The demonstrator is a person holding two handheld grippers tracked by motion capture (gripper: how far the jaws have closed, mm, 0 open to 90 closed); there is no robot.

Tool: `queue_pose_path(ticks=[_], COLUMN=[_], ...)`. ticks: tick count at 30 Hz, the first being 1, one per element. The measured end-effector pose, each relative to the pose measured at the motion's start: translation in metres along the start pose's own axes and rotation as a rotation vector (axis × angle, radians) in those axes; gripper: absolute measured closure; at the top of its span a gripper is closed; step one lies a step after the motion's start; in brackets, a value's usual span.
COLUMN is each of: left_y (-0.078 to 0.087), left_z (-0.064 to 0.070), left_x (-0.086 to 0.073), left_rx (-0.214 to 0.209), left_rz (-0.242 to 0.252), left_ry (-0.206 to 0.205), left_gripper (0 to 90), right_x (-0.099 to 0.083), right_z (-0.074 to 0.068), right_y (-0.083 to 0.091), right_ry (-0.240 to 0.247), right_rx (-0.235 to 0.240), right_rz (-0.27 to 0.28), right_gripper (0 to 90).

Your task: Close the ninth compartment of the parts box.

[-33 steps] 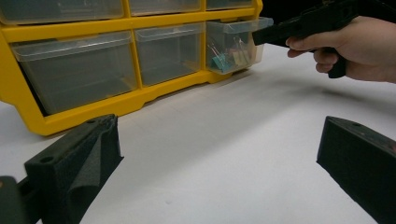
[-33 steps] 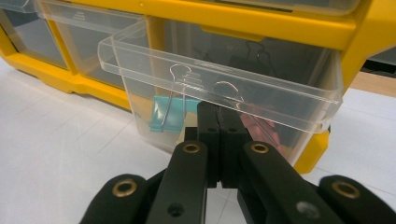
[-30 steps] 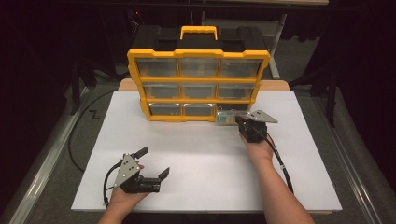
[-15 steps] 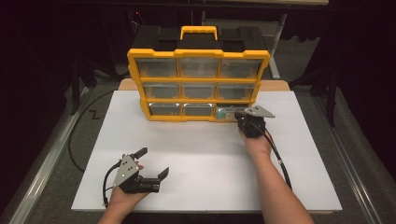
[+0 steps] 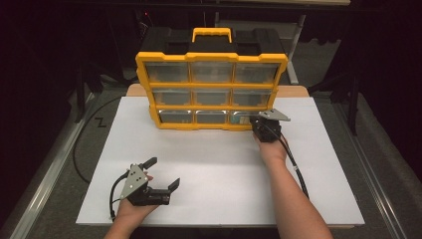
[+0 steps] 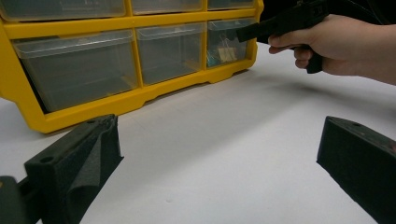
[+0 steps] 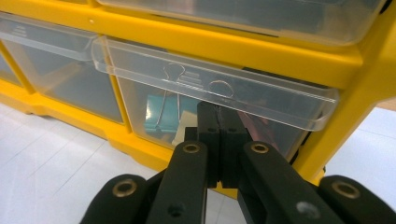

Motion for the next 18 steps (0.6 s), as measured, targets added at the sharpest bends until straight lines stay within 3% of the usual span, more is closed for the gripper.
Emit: queue_pose_path(ticks=[13, 18], left_y=[-0.0007, -0.0006], left_z=[0.0000, -0.0003], left_x=[0.0003, 0.0001], left_rx=[0.000, 0.001], left_rz=[0.002, 0.000], left_ry=[-0.002, -0.002], left_gripper=[0.2, 0.2], right_x=[0.0024, 0.0012], right_z=[0.0002, -0.0019], right_y=[-0.0028, 0.0031], right_ry=[0.030, 0.018], right_rx=[-0.016, -0.001], right_rz=[-0.023, -0.026], right_gripper=[90.0, 86.5])
Point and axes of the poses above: each handheld gripper's, and its own axes: y roughly backward along the jaws, x roughly out of its top, z roughly to its right, the point moved 6 cm from there along -y, roughly forward along the jaws, and after that the axes turned 14 degrees about -y, right-handed, at the moved point
